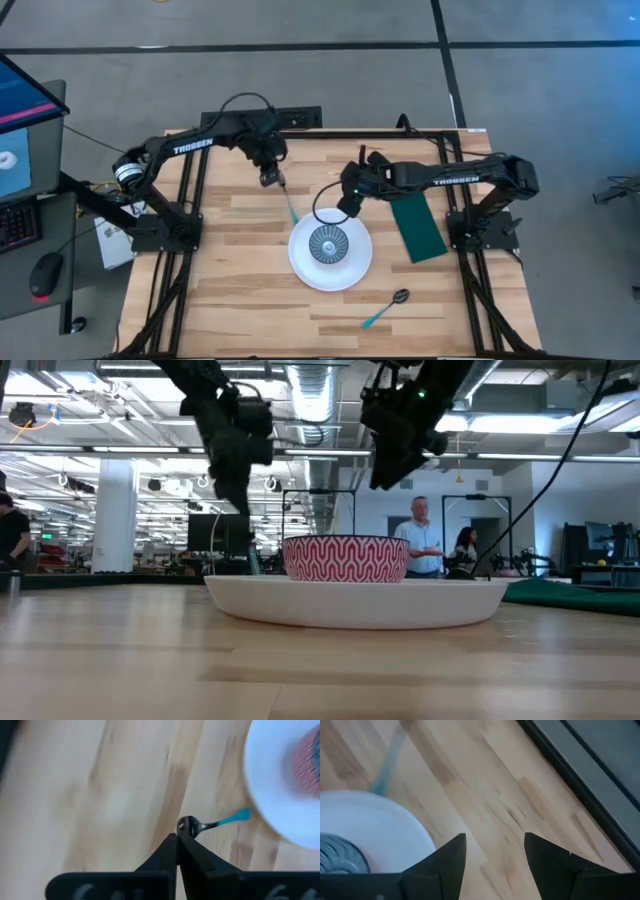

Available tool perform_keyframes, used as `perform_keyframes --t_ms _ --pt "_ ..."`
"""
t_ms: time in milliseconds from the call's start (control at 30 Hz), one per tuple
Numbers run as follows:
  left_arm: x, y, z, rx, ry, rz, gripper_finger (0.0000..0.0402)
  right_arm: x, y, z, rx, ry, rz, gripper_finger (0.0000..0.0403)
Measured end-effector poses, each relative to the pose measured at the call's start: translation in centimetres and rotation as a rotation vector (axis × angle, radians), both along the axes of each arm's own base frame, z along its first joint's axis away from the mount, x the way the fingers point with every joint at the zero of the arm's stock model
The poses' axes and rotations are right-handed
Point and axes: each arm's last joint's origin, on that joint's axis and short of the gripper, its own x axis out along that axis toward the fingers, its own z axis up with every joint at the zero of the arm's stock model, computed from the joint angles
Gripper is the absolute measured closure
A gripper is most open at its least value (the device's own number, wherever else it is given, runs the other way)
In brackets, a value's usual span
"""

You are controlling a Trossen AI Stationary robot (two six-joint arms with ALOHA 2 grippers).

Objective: Set table place
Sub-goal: Put the blue fork on the right side of the white plate

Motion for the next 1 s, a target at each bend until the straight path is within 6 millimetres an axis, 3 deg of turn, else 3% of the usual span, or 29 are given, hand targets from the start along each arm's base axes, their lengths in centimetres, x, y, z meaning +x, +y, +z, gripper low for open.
perform_keyframes --t_ms 300,467,733,1000 --pt "2.2 -0.3 5.3 0.092 -0.200 -0.151 0.0400 1.7 -2.2 1.4 0.033 -0.204 0.143 0.0178" --pt "2.8 -0.6 7.0 0.135 -0.249 -0.190 0.0400 1.8 -3.5 1.7 0.022 -0.245 0.149 0.0178" --pt "3.6 -1.5 8.4 0.175 -0.315 -0.258 0.0401 2.2 -4.1 2.3 0.105 -0.343 0.242 0.0178" --pt "4.2 -1.7 8.8 0.178 -0.396 -0.303 0.0401 2.3 -4.1 2.3 0.119 -0.358 0.228 0.0178"
